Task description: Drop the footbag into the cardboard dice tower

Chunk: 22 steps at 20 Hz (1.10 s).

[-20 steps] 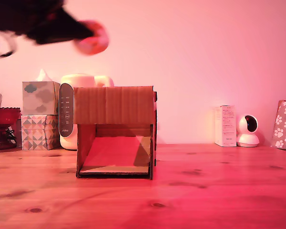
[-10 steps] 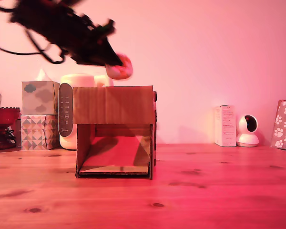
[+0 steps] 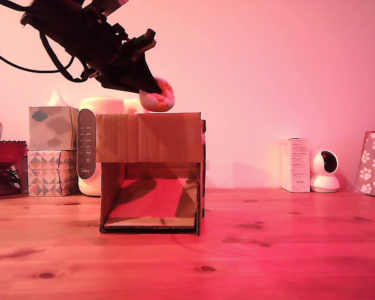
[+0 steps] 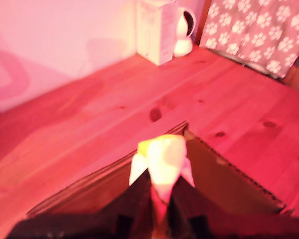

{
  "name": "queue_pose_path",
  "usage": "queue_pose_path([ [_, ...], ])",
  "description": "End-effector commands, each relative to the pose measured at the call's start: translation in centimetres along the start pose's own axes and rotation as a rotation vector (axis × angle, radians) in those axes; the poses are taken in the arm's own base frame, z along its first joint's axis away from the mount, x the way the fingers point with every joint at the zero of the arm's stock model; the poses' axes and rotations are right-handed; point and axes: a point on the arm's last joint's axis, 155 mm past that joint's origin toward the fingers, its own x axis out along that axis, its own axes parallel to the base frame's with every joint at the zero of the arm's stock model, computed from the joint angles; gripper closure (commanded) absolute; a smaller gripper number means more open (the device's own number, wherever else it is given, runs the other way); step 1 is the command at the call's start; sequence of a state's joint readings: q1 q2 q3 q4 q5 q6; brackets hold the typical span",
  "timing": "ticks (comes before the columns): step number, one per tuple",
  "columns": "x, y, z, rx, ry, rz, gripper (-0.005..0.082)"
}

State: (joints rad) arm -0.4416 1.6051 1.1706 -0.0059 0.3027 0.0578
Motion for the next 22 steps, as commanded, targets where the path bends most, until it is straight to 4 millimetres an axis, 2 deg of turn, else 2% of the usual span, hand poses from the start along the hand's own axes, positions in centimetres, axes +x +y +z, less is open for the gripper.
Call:
queue_pose_path([
  [1, -0.3, 0.7, 0.5, 0.002, -0.001, 0.025, 0.0418],
  [2, -0.7, 1.1, 0.6, -0.007, 0.014, 0.039, 0.0195],
  [3, -1.1, 1.7, 0.6, -0.013, 0.031, 0.073, 0.0068],
  [5, -2.2, 3.3, 0.9, -0.02, 0.068, 0.168, 0.0061],
  [9, -3.1, 3.2, 1.6, -0.023, 0.084, 0.173, 0.008],
  [10, -3.3, 2.8, 1.6, -0.025, 0.09, 0.158, 0.0158],
  [11, -3.5, 2.4, 1.4, -0.027, 0.1, 0.142, 0.0315],
  [13, -3.9, 0.8, 0.8, -0.04, 0.128, 0.062, 0.0794],
  [14, -4.2, 0.3, 0.7, -0.042, 0.136, 0.04, 0.0749],
  [16, -4.9, -0.2, 0.5, -0.025, 0.148, 0.025, 0.0793],
  [20, -6.5, -0.9, 1.1, -0.015, 0.066, -0.019, 0.0793],
  [22, -7.2, -1.2, 0.4, -0.011, 0.033, -0.035, 0.0793],
])
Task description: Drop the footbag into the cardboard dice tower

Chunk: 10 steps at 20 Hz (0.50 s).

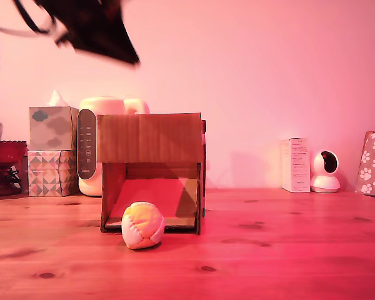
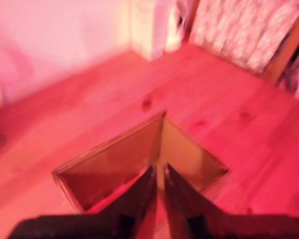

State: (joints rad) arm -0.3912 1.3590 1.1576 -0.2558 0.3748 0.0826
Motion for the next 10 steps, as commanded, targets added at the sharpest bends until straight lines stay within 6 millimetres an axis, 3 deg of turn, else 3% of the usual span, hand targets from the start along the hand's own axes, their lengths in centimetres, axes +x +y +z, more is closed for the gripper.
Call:
queue_pose_path([
  [1, 0.3, 0.3, -2.2, -0.021, 0.019, -0.004, 0.0793],
  [10, -1.9, -0.7, -7.8, -0.095, -0.04, -0.013, 0.0793],
])
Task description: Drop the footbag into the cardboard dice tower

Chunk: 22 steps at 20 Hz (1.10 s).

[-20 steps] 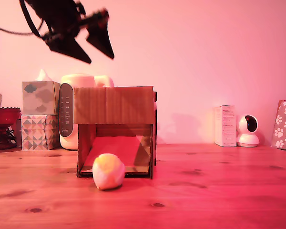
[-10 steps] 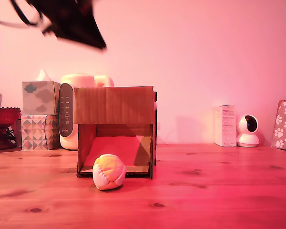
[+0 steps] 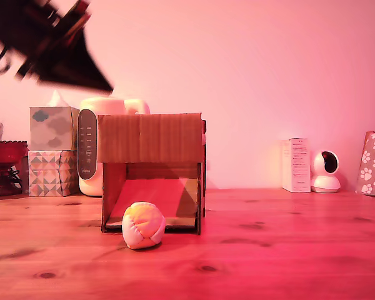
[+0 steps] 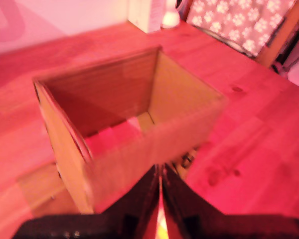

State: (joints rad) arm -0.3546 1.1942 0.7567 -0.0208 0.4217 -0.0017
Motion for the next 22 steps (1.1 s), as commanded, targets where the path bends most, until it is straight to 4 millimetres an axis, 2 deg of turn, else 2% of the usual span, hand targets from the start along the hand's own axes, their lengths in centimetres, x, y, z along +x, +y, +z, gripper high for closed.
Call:
queue_pose_path([
  [1, -1.1, -0.1, 0.2, -0.009, -0.047, 0.007, 0.0793],
  [8, -4.7, 2.9, -2.7, -0.098, -0.114, 0.125, 0.0793],
  [13, -7.5, 4.0, -3.0, -0.133, -0.19, 0.2, 0.0793],
  [16, -9.2, 4.9, -4.0, -0.156, -0.21, 0.295, 0.0793],
  [22, -12.9, 4.2, -3.7, -0.104, -0.336, 0.375, 0.0793],
])
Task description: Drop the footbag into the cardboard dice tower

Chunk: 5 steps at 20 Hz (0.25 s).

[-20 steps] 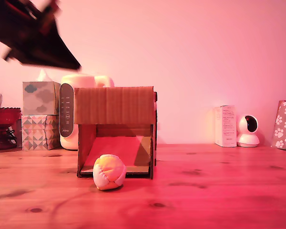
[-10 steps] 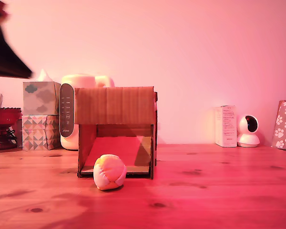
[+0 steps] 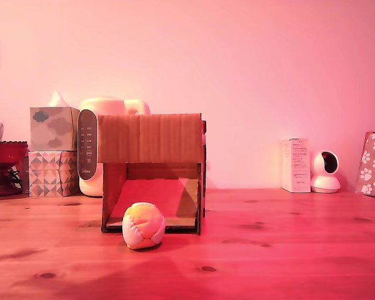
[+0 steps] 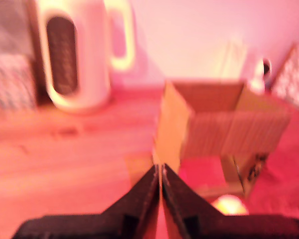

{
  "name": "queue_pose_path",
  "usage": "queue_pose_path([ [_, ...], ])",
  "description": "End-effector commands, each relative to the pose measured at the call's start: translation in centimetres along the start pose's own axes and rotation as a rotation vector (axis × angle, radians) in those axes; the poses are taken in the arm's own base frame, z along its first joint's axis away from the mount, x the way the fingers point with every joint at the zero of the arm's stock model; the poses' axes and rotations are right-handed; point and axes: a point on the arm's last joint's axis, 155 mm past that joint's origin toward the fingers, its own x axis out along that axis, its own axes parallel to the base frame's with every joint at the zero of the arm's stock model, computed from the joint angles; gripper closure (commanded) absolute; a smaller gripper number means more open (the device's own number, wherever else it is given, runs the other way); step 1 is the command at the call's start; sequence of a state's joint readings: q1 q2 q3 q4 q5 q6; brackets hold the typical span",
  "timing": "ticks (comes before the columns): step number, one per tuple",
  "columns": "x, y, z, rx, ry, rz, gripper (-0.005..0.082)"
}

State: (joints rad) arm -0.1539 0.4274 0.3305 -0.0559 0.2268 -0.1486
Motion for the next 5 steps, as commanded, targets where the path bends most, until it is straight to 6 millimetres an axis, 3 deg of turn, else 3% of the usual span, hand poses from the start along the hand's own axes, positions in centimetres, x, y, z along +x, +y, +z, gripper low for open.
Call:
queue_pose_path([
  [1, -0.39, 0.33, -0.44, 0.004, -0.012, 0.016, 0.0793],
  [5, -0.98, 0.39, 0.18, 0.012, -0.05, 0.026, 0.0793],
])
